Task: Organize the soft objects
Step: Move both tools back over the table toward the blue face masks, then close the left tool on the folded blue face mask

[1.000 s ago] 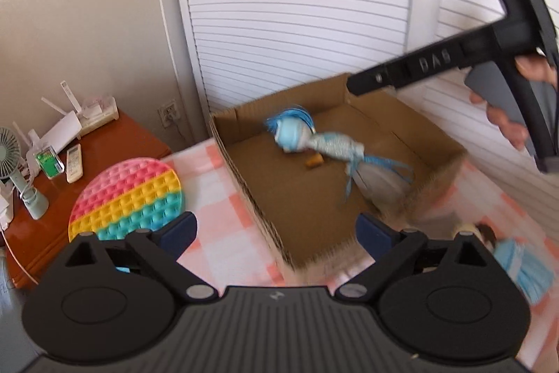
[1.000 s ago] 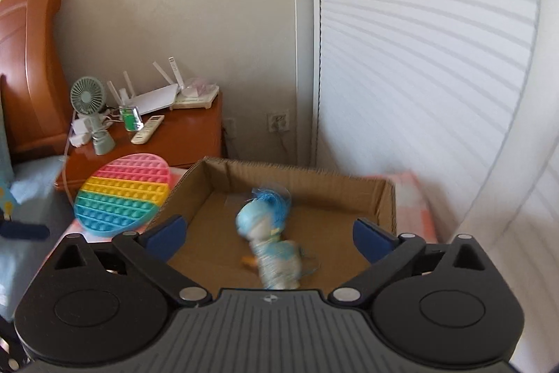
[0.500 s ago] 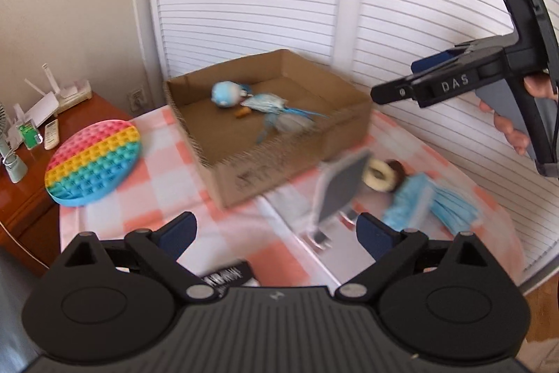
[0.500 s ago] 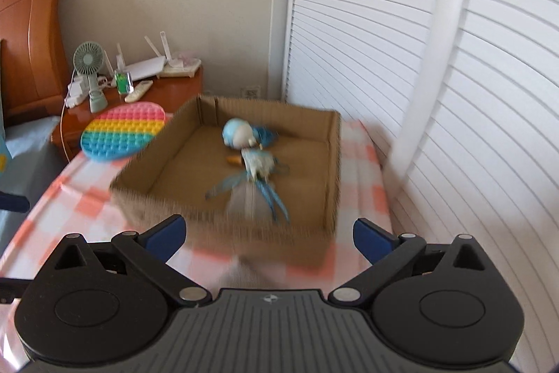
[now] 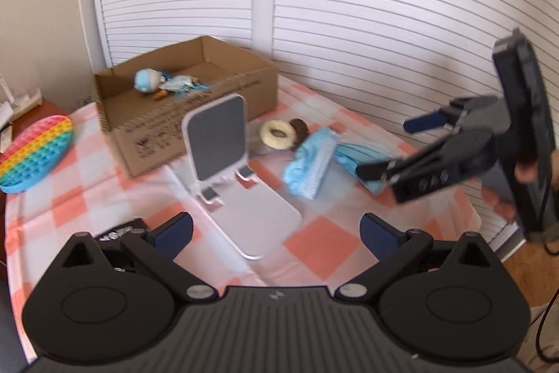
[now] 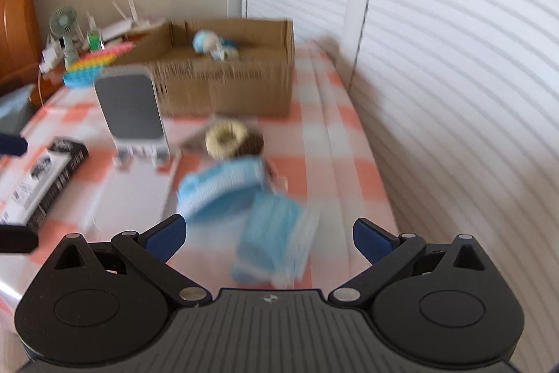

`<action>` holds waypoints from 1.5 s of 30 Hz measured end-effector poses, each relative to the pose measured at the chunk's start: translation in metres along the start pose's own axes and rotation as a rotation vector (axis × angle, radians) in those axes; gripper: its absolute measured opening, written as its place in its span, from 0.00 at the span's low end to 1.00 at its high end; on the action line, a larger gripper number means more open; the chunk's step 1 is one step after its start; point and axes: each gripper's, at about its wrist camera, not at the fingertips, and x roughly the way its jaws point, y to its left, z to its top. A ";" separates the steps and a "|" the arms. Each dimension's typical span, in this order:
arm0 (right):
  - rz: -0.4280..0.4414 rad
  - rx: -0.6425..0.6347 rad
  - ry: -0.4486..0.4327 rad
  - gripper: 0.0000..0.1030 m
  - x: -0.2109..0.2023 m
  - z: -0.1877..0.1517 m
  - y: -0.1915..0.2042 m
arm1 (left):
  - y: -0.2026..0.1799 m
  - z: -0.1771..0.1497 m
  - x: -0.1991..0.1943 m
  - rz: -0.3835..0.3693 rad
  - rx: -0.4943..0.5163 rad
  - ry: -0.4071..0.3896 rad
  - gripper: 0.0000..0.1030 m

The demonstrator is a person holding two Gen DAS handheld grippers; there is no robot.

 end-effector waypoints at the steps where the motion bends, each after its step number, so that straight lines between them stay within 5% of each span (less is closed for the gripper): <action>1: -0.005 0.005 0.015 1.00 0.003 -0.007 -0.001 | -0.003 0.000 0.002 0.003 0.006 0.000 0.99; 6: -0.014 0.014 0.060 1.00 0.018 -0.027 -0.010 | -0.018 0.004 0.015 0.038 0.077 0.007 0.99; 9: -0.022 -0.011 0.065 1.00 0.024 -0.031 -0.012 | -0.026 0.008 0.023 -0.011 0.119 0.003 0.99; 23: 0.084 -0.023 0.040 1.00 0.028 -0.039 -0.027 | -0.038 0.037 0.098 -0.033 0.122 0.068 0.99; 34: 0.094 -0.034 0.030 1.00 0.027 -0.041 -0.029 | -0.050 0.041 0.135 -0.032 0.158 0.099 0.72; 43: 0.098 -0.040 0.006 1.00 0.024 -0.045 -0.029 | -0.046 0.044 0.149 -0.033 0.138 0.102 0.69; 45: 0.099 -0.041 0.002 1.00 0.023 -0.045 -0.029 | -0.046 0.046 0.151 -0.040 0.130 0.105 0.63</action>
